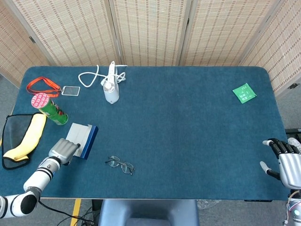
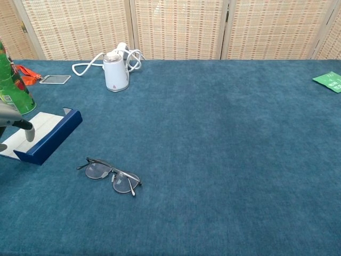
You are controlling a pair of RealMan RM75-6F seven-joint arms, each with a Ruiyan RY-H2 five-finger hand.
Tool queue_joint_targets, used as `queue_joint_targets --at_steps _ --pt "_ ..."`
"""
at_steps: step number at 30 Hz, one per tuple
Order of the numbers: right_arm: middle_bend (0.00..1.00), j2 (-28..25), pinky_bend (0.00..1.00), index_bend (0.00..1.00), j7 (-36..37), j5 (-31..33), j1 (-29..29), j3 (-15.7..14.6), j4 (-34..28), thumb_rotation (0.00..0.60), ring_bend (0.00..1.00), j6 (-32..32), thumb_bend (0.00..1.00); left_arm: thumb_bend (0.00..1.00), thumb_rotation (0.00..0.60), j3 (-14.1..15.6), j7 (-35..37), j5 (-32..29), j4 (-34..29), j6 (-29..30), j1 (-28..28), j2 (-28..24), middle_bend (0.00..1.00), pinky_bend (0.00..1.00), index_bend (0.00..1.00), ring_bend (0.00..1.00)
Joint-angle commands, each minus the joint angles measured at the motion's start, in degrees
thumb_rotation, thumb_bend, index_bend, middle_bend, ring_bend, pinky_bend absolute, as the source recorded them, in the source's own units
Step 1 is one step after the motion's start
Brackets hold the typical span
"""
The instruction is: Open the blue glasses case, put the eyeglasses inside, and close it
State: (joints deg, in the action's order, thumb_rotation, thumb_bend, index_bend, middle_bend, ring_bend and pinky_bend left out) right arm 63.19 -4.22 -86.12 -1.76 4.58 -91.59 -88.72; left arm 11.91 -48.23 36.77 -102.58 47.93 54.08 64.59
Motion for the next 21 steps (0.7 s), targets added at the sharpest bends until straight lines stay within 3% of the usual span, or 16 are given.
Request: queue_joint_targets --at_steps 1,10,21 --pt "0.26 -0.1 0.30 0.27 0.2 0.1 0.2 0.0 0.1 0.600 0.31 -0.2 0.21 0.58 0.600 -0.1 -0.5 -1.7 -0.4 -1.3 1.4 1.2 0.99 0.97 0.28 0.92" --pt "0.27 -0.1 0.30 0.27 1.2 0.3 0.7 -0.1 0.9 0.600 0.31 -0.5 0.21 0.58 0.600 -3.1 5.3 -2.8 -1.4 -9.6 5.9 1.7 0.99 0.97 0.28 0.92" --pt "0.27 -0.3 0.30 0.27 2.4 1.1 1.4 -0.1 1.9 0.600 0.31 -0.9 0.21 0.58 0.600 -6.8 8.4 -4.2 5.3 -10.5 11.7 8.9 0.99 0.97 0.24 0.92"
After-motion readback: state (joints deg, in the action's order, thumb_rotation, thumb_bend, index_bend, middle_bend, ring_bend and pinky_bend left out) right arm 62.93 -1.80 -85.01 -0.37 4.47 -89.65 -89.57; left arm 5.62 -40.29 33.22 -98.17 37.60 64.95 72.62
